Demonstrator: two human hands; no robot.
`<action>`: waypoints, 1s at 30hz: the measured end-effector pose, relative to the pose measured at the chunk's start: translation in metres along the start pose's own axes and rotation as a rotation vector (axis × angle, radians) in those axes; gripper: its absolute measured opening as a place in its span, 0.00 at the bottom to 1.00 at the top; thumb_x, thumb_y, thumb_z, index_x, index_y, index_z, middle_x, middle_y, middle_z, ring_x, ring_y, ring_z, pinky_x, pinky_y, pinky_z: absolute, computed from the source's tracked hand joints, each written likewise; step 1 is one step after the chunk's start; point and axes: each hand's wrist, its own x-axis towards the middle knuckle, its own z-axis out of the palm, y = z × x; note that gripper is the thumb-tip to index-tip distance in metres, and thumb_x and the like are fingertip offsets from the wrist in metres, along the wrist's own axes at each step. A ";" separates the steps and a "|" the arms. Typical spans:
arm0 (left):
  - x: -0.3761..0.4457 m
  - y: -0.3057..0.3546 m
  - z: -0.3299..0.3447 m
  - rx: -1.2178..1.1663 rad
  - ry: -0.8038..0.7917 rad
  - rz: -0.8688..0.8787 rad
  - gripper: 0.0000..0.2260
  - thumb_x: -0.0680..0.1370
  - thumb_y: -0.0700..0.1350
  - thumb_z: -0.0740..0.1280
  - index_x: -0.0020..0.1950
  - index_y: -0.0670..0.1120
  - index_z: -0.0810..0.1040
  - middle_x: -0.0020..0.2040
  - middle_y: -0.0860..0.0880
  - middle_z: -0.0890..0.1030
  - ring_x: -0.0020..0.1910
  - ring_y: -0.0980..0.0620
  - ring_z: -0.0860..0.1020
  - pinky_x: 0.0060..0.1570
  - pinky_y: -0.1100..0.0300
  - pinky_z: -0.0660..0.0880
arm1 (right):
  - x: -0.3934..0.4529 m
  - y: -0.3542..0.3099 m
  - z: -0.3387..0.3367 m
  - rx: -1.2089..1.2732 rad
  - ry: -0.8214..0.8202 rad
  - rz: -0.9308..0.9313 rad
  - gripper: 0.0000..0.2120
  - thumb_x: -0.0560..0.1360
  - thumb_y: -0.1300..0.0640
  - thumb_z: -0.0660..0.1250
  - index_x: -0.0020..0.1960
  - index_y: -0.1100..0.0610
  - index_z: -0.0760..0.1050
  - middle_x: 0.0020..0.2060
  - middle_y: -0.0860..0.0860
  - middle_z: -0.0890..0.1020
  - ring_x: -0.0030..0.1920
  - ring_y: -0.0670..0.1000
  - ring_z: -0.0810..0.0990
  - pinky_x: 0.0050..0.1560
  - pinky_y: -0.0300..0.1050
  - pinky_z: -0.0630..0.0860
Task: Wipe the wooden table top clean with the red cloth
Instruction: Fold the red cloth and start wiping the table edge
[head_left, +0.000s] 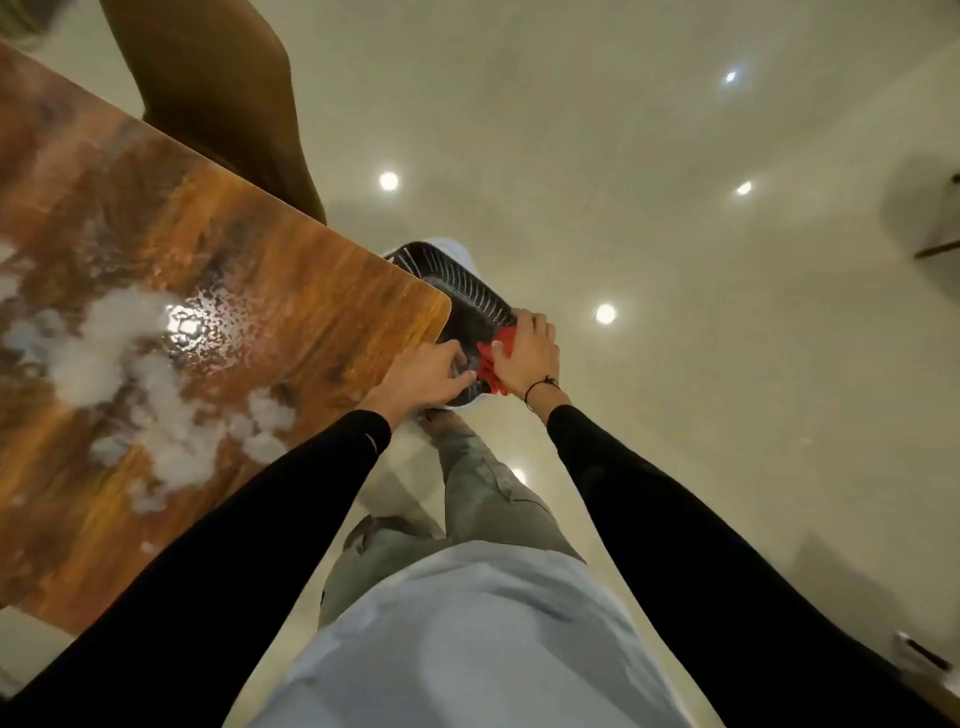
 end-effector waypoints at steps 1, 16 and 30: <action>0.004 0.001 0.003 0.003 -0.015 -0.002 0.19 0.87 0.60 0.66 0.69 0.47 0.78 0.60 0.46 0.86 0.60 0.43 0.83 0.62 0.46 0.80 | 0.007 0.004 -0.001 0.065 -0.022 0.038 0.29 0.88 0.54 0.67 0.86 0.58 0.64 0.82 0.59 0.68 0.82 0.62 0.66 0.79 0.61 0.70; 0.006 -0.013 0.015 -0.084 0.018 -0.037 0.19 0.85 0.60 0.68 0.69 0.48 0.80 0.57 0.48 0.86 0.58 0.46 0.84 0.56 0.48 0.80 | 0.053 0.024 -0.001 0.006 -0.132 0.282 0.20 0.88 0.44 0.67 0.69 0.59 0.78 0.64 0.57 0.85 0.68 0.63 0.81 0.80 0.58 0.64; -0.039 -0.019 0.020 -0.791 0.004 0.090 0.53 0.78 0.52 0.82 0.91 0.49 0.49 0.88 0.46 0.59 0.84 0.47 0.65 0.80 0.52 0.69 | 0.014 -0.028 -0.003 0.614 -0.469 0.071 0.20 0.85 0.56 0.75 0.73 0.63 0.77 0.63 0.60 0.84 0.65 0.64 0.85 0.61 0.58 0.87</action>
